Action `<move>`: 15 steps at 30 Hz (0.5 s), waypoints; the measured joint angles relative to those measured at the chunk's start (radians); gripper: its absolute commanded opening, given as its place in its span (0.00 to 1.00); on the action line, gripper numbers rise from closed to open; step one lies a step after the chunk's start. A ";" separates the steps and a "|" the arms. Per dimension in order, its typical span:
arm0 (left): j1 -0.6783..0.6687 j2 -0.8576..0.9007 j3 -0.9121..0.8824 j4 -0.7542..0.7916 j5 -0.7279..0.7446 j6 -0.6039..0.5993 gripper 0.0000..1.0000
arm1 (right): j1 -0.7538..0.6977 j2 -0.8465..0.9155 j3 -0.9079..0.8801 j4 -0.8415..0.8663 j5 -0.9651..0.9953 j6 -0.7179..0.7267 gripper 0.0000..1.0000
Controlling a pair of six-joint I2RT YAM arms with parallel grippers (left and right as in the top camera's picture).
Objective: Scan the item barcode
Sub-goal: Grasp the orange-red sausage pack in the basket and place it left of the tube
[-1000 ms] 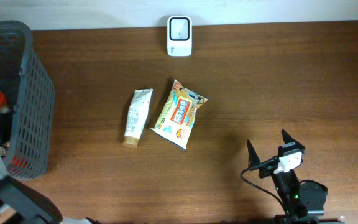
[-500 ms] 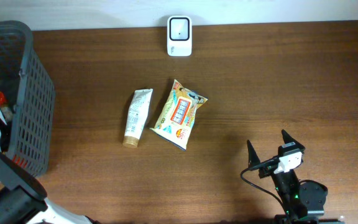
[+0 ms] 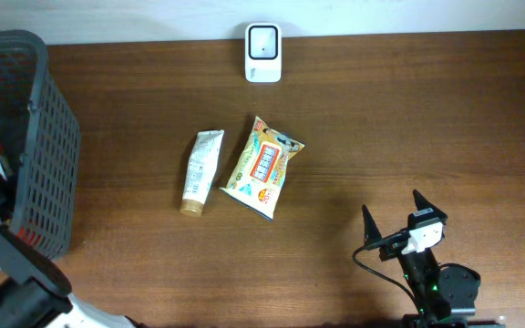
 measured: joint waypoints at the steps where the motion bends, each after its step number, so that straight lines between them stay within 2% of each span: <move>1: 0.000 -0.026 0.000 -0.004 0.003 -0.006 0.00 | 0.000 0.000 0.000 0.000 0.000 0.000 0.99; 6: -0.011 -0.299 0.040 -0.005 0.009 -0.079 0.00 | 0.000 0.000 0.000 0.000 0.000 0.000 0.99; 8: -0.067 -0.421 0.090 0.001 0.000 -0.092 0.00 | 0.000 0.000 0.000 0.000 0.000 0.000 0.99; 13: -0.411 -0.680 0.183 -0.023 0.005 -0.103 0.00 | 0.000 0.000 0.000 0.000 0.000 0.000 0.99; 15: -0.577 -0.685 0.187 -0.088 0.011 -0.104 0.00 | 0.000 0.000 0.000 0.000 0.001 0.000 0.99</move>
